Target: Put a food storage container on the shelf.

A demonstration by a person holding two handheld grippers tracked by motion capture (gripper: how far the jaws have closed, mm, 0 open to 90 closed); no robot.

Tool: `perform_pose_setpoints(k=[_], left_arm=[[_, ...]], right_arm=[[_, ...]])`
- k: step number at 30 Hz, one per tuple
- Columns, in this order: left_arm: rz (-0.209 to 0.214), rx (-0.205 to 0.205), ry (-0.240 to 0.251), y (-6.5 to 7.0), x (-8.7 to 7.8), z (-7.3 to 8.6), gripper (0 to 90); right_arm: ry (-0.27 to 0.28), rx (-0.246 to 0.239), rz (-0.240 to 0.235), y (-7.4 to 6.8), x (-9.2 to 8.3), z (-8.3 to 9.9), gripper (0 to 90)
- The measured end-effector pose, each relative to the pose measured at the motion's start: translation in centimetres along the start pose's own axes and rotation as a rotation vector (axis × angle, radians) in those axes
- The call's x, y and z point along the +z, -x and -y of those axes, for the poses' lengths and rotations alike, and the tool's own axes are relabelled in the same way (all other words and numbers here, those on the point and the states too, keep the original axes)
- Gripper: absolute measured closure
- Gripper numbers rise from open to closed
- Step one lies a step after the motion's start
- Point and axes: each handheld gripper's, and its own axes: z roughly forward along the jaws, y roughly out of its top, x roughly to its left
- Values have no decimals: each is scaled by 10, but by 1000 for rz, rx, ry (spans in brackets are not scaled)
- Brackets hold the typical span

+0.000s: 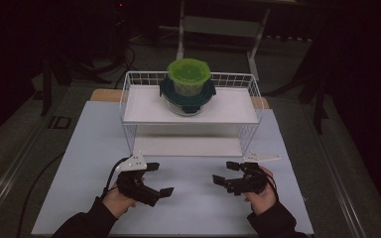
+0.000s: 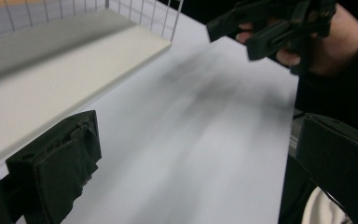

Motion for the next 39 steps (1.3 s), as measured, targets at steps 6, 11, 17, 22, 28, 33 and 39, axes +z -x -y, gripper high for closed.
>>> perform_pose_setpoints(k=[6, 11, 17, 22, 28, 33, 39], left_arm=[[-45, 14, -30, -4, -3, 20, 0], [-72, 0, -35, -8, -9, 33, 0], [-108, 0, -44, -10, -19, 46, 0], [-144, -31, -32, -15, -30, 54, 0], [-170, -29, -24, -15, -34, 62, 0], [-161, -44, -20, -16, -32, 63, 0], [-157, -48, 3, -16, -33, 63, 0]], right_arm=[[-4, 0, 46, 7, -5, 21, 143], [-17, -1, 64, 11, -12, 32, 143], [-14, 20, 106, 19, -28, 44, 144], [-5, 33, 141, 26, -42, 52, 144], [4, 46, 170, 34, -51, 56, 144], [-6, 51, 171, 37, -49, 58, 144], [-15, 41, 162, 36, -46, 59, 144]])
